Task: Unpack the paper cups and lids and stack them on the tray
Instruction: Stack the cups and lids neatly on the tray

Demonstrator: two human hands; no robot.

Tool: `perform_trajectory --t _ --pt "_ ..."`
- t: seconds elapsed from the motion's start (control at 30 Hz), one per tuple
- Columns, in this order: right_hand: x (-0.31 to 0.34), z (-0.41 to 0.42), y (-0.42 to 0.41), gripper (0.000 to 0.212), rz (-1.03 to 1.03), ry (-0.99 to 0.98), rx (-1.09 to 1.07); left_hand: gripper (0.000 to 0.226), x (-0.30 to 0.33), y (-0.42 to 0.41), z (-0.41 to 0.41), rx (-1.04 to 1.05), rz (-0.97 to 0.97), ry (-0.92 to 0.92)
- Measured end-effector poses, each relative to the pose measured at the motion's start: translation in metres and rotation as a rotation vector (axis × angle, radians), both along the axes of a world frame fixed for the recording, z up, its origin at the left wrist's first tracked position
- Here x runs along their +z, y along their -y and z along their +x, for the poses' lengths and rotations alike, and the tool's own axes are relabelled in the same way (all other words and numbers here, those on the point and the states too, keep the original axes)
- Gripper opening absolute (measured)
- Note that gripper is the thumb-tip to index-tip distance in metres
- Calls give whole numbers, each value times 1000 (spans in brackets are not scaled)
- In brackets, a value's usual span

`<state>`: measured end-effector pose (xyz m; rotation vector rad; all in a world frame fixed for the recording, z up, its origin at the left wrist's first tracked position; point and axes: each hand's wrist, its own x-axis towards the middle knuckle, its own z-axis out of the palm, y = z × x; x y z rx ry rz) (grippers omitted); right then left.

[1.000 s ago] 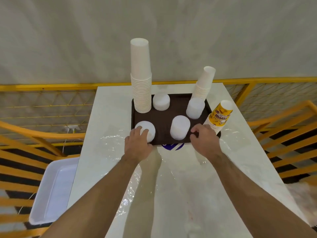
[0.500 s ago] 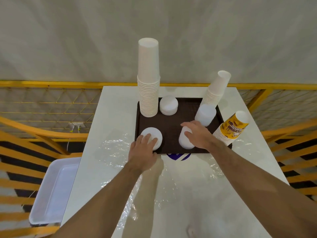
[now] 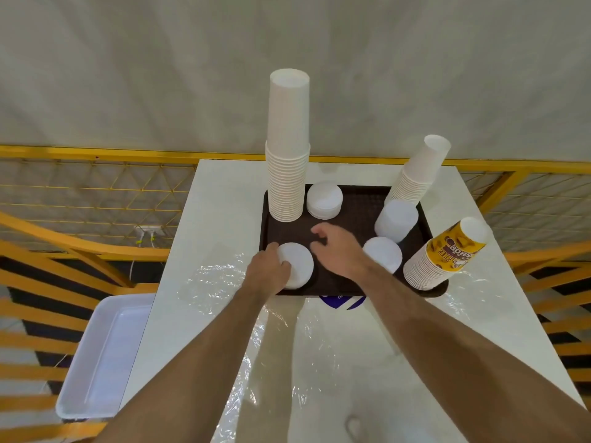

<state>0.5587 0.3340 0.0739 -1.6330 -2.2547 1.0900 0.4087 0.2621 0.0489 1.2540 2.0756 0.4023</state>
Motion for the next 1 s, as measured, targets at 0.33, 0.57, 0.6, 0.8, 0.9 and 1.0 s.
perform_trajectory --t 0.33,0.57,0.6,0.8,0.9,1.0 --pt "-28 -9 -12 58 -125 297 180 47 -8 -10 17 36 -8 133" --pt "13 22 -51 48 33 153 65 52 -5 -27 57 -57 -32 216" --pt "17 23 -58 46 53 111 14 53 -6 -28 60 -62 -37 234" --pt "10 6 -118 59 100 40 -112 58 -13 -29 54 42 -48 337" --pt "-1 -12 -143 64 79 191 1 57 -15 -29 50 57 -52 384" --pt "-12 -28 -159 69 74 359 181 58 -18 -29 48 30 -61 408"
